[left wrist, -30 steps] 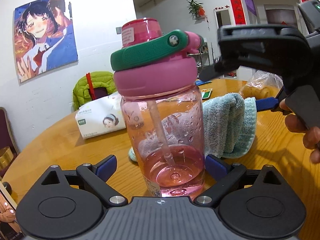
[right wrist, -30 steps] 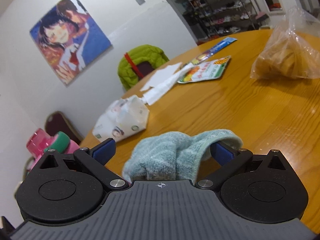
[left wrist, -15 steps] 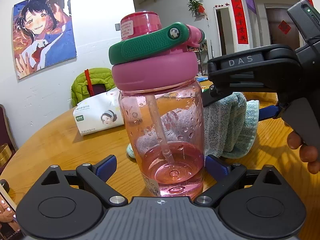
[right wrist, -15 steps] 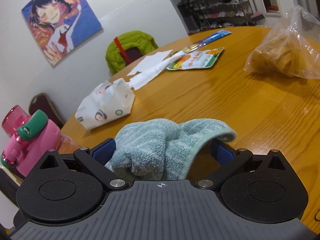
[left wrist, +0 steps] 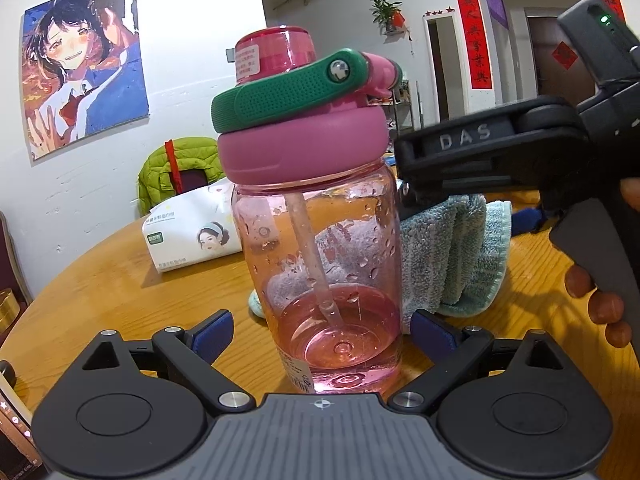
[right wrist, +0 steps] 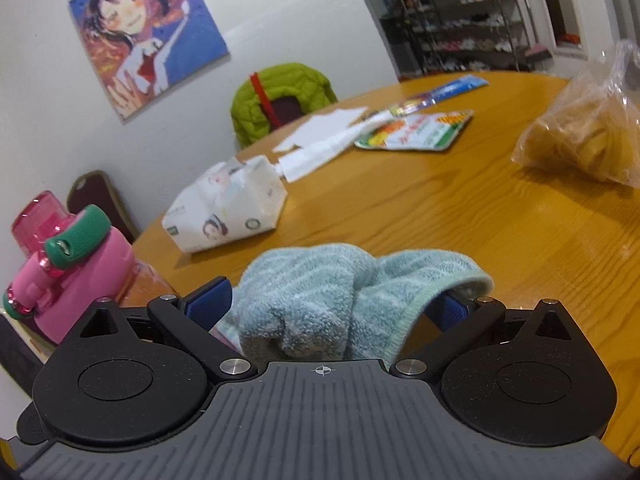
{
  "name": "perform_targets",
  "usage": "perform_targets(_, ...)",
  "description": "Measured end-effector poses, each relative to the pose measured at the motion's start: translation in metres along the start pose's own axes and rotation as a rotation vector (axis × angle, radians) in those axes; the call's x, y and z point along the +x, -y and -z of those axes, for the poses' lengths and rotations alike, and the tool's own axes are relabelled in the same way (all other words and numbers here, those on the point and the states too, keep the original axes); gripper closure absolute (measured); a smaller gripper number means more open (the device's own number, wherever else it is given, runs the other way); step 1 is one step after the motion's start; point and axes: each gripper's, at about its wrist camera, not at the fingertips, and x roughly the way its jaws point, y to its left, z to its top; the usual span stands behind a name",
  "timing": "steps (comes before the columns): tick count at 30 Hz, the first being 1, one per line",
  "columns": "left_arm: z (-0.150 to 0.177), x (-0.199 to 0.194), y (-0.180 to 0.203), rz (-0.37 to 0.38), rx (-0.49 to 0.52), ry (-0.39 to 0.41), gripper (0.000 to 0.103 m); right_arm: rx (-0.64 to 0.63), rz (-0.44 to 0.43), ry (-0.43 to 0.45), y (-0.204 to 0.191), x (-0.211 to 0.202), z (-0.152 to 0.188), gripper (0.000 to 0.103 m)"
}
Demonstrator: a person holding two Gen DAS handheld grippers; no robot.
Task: Clean container
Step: 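Press the towel against the bottle's lower body with the right gripper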
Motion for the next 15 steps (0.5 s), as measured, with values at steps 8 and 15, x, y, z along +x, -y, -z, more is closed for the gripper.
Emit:
perform_targets(8,0.007,-0.006,0.008,0.004,-0.002,0.006,0.006,0.119,-0.077,-0.079,0.015,0.009,0.003,0.015)
perform_targets(15,0.007,-0.007,0.008,0.0,-0.009,0.0,0.006,0.193,-0.166,-0.141,0.026,0.028,0.009,0.056)
